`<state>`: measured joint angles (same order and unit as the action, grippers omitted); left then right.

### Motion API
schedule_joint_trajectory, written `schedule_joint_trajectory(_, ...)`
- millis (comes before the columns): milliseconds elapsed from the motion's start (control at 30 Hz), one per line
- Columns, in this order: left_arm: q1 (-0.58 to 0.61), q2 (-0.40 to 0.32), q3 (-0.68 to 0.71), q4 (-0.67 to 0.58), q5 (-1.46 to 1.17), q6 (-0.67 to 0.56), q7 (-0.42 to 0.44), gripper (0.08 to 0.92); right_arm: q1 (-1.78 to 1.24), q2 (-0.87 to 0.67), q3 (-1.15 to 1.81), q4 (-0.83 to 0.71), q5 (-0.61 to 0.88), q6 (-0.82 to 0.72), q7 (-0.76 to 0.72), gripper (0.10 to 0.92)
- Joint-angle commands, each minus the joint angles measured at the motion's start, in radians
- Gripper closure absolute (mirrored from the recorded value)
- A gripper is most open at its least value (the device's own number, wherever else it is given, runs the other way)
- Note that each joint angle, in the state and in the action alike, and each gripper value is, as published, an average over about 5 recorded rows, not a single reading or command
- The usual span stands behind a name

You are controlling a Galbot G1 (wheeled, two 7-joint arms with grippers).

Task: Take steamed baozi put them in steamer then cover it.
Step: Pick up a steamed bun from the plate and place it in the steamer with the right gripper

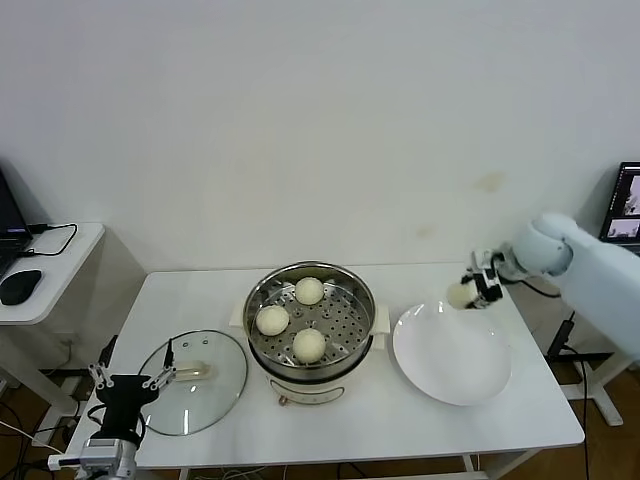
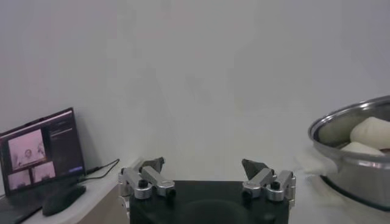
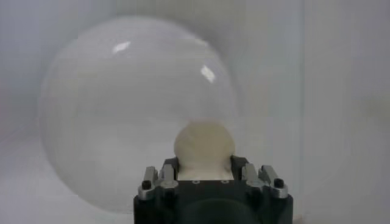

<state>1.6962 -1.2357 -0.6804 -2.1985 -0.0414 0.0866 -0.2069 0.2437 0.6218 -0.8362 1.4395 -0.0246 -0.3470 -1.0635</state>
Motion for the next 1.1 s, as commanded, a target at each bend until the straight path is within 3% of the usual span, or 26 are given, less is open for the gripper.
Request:
schedule_joint_trajectory(33,-0.005,-0.001,0.008,0.003,0.001,0.001,0.001,0.177,0.395,0.145,-0.305,0.131,0.335,-0.159,0.082,0.483)
schedule_joint_trajectory(267,-0.008,-0.007,0.001,0.021,-0.001,-0.003,-0.002,0.177,0.362,0.324,-0.341,0.106,0.485,-0.281,0.178,0.482)
schedule_joint_trajectory(467,-0.009,-0.017,-0.001,0.021,-0.001,-0.005,-0.002,0.177,0.275,0.421,-0.35,0.071,0.529,-0.357,0.238,0.482)
schedule_joint_trajectory(1100,-0.02,-0.02,0.002,0.036,-0.001,-0.011,-0.003,0.177,0.097,0.461,-0.341,-0.032,0.353,-0.378,0.261,0.48)
